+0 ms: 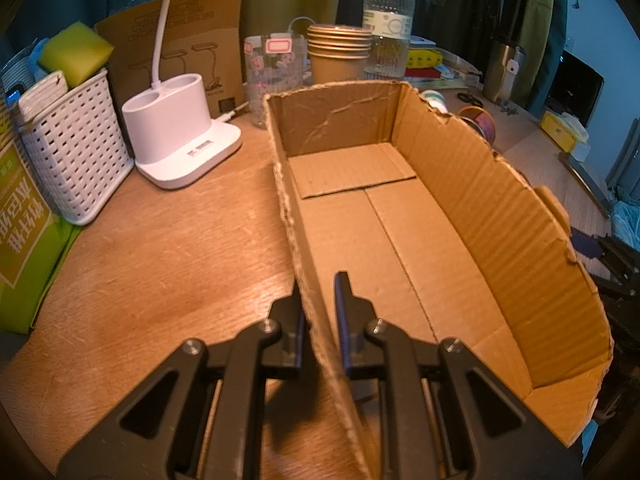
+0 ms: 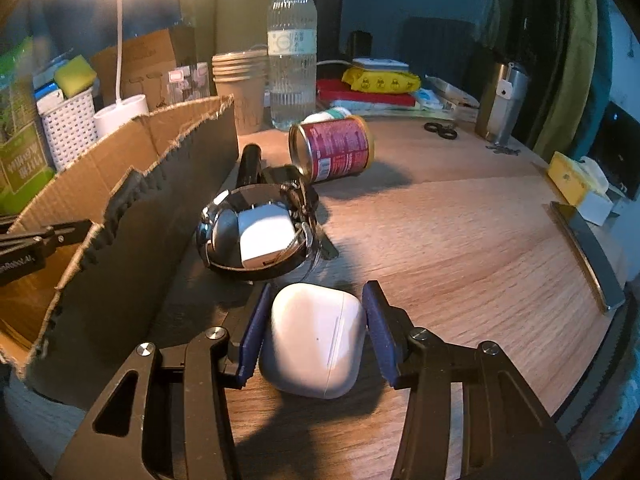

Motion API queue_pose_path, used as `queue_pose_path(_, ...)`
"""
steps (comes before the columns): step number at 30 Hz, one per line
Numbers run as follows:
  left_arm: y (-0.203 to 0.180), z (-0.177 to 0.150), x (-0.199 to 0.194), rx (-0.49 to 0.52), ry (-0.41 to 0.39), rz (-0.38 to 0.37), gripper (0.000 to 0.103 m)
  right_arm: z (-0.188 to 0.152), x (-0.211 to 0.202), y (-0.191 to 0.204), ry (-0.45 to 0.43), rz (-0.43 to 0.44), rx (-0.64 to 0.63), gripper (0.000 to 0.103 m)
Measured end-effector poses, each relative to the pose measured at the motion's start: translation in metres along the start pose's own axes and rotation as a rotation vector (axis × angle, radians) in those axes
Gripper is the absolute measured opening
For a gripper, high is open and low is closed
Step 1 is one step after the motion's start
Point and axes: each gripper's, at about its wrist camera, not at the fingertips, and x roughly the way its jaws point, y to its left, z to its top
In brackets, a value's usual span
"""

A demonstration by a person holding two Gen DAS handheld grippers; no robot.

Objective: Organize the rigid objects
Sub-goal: 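Lift the earbuds case with the right gripper and carry it into the box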

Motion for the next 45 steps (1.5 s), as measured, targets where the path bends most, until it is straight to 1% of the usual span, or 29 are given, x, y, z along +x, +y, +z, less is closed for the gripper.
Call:
queue_pose_path(5, 0.000, 0.000, 0.000, 0.000, 0.000, 0.001, 0.014, 0.007, -0.019, -0.002, -0.048, 0.008, 0.013, 0.049)
queue_pose_path(17, 0.001, 0.000, 0.000, 0.000, 0.000, -0.001, 0.014, 0.026, -0.059, 0.011, -0.151, 0.029, -0.026, 0.048)
queue_pose_path(25, 0.001, 0.000, 0.000, 0.000, 0.000, -0.001, 0.014, 0.043, -0.088, 0.026, -0.231, 0.067, -0.057, 0.048)
queue_pose_path(31, 0.000, 0.000, 0.000, 0.000, 0.000, -0.001, 0.014, 0.052, -0.105, 0.045, -0.278, 0.118, -0.098, 0.048)
queue_pose_path(39, 0.001, 0.000, 0.000, 0.001, 0.000, -0.001, 0.014, 0.054, -0.108, 0.073, -0.284, 0.186, -0.146, 0.048)
queue_pose_path(45, 0.001, 0.000, 0.000, 0.001, 0.000, -0.001, 0.014, 0.048, -0.095, 0.090, -0.241, 0.235, -0.173, 0.048)
